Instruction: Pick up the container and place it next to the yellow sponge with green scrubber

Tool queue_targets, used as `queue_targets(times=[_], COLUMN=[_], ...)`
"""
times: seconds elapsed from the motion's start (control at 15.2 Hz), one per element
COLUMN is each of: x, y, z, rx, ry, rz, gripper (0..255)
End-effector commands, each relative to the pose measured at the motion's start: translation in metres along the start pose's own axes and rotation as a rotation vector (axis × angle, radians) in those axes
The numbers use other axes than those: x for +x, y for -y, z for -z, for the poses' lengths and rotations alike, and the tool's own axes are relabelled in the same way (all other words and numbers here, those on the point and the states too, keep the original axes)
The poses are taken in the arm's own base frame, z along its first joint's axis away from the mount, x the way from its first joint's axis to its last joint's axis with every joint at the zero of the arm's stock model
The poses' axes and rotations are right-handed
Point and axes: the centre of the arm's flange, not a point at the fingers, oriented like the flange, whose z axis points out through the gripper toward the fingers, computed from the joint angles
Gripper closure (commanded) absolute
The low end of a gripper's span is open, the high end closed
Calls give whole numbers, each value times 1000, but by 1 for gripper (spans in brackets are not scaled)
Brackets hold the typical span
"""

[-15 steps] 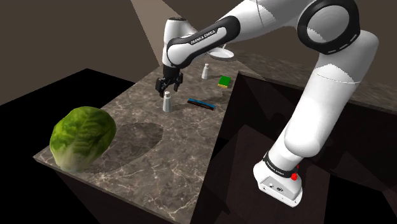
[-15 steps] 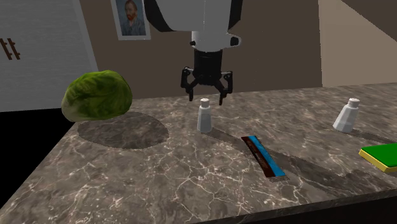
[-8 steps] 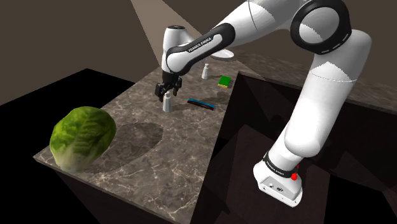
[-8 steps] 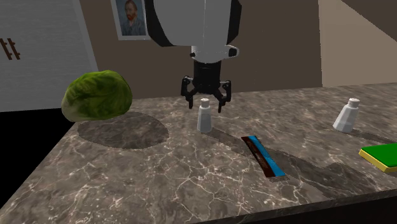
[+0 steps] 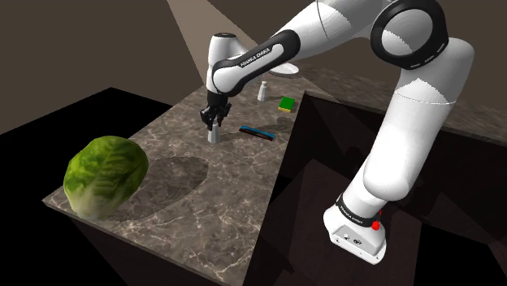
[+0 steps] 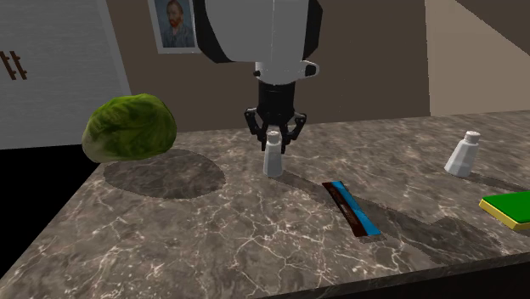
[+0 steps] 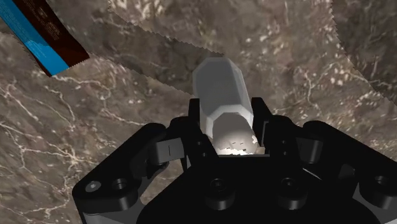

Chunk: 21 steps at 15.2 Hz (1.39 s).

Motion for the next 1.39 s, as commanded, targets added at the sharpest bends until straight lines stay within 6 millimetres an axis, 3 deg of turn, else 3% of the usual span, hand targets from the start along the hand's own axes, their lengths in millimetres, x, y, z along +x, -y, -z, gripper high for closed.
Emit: queue_targets(times=[0.0, 0.4, 1.32], x=[0, 0, 6], y=[0, 0, 3], z=[0, 0, 73], rx=[0, 0, 0], ry=[0, 0, 0], rz=[0, 0, 0], gripper=[255, 255, 255])
